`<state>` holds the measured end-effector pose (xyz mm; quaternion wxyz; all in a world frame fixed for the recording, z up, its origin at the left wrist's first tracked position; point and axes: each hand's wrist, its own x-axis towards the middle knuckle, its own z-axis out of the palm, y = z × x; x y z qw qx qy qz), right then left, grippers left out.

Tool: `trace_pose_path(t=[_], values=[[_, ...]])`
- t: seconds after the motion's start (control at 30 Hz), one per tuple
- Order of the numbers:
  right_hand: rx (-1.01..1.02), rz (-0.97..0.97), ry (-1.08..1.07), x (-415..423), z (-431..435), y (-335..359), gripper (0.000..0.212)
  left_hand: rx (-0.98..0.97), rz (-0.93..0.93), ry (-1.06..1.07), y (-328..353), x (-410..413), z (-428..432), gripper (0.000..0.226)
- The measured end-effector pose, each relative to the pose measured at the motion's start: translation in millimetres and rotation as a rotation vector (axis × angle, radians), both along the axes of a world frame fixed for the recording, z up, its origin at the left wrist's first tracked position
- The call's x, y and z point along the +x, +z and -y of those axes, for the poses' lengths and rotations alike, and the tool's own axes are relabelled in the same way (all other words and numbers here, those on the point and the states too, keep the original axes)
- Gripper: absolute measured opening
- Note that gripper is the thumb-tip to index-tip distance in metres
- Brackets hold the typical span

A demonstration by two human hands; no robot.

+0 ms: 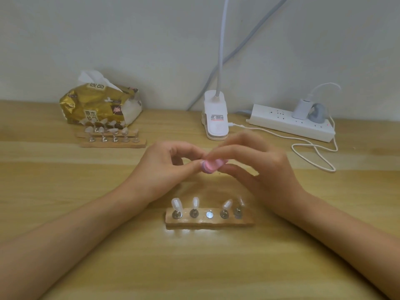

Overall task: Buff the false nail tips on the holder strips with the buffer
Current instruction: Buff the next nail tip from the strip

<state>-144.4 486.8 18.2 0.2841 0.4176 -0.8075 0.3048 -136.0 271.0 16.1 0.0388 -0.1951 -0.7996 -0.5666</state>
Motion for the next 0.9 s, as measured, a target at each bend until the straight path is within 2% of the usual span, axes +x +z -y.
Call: trace_pose_path(t=[0.1,0.17,0.27,0.4,0.53,0.67,0.77,0.9], values=[[-0.047,0.075,-0.086,-5.3,-5.5,4.3,0.016,0.011,0.013,-0.004,-0.5,-1.1,-0.4,0.005],[-0.085,0.057,-0.063,-3.2,-4.4,4.9,0.015,0.009,0.012,-0.002,-1.1,-1.0,-0.5,0.008],[-0.010,0.064,-0.021,-0.6,1.7,0.6,0.014,0.007,0.014,0.005,-0.4,-0.9,-0.5,0.005],[-0.094,0.073,-0.060,-2.4,-6.3,5.6,0.012,0.024,0.023,0.007,0.5,-0.1,-1.3,0.009],[-0.015,0.080,-0.040,-0.2,0.2,0.3,0.010,0.002,0.029,0.027,-0.3,-0.4,-0.6,0.008],[-0.103,0.051,-0.034,1.1,-3.9,4.9,0.007,0.028,0.030,0.001,1.2,0.7,-1.9,0.009],[-0.027,0.059,-0.015,2.6,3.6,0.0,0.007,0.016,0.017,0.002,2.1,1.1,-1.3,0.007],[-0.113,0.086,-0.057,-0.2,-6.3,4.8,0.007,0.020,0.016,-0.002,2.6,1.0,-1.7,0.011]])
